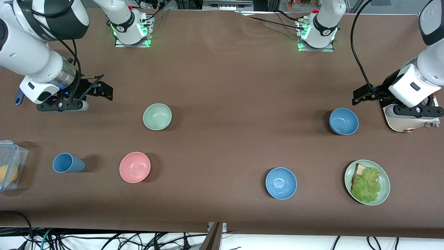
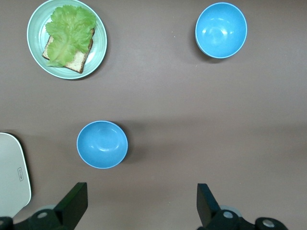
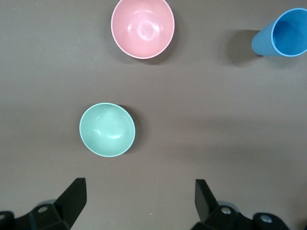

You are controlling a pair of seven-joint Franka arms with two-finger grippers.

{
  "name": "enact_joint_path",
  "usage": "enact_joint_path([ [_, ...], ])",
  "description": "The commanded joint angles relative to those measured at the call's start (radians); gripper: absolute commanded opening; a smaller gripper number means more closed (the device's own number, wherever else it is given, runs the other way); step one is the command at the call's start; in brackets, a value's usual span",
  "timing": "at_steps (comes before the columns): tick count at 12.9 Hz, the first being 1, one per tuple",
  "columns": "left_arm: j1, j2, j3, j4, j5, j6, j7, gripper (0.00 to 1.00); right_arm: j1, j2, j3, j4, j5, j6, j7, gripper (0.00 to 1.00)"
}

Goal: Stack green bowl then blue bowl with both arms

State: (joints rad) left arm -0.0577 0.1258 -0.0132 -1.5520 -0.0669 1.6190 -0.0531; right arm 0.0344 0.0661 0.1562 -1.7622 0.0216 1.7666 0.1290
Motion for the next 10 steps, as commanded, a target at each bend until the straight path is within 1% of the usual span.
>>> enact_joint_path([
  [1, -0.001, 0.014, -0.004, 0.03, 0.016, -0.016, -0.005, 1.0, 0.024, 0.003, 0.005, 0.001, -0.008, -0.012, 0.059, 1.0],
  [10, -0.001, 0.017, -0.004, 0.036, 0.013, -0.016, -0.005, 1.0, 0.032, -0.005, 0.005, -0.031, -0.008, -0.004, 0.063, 1.0],
])
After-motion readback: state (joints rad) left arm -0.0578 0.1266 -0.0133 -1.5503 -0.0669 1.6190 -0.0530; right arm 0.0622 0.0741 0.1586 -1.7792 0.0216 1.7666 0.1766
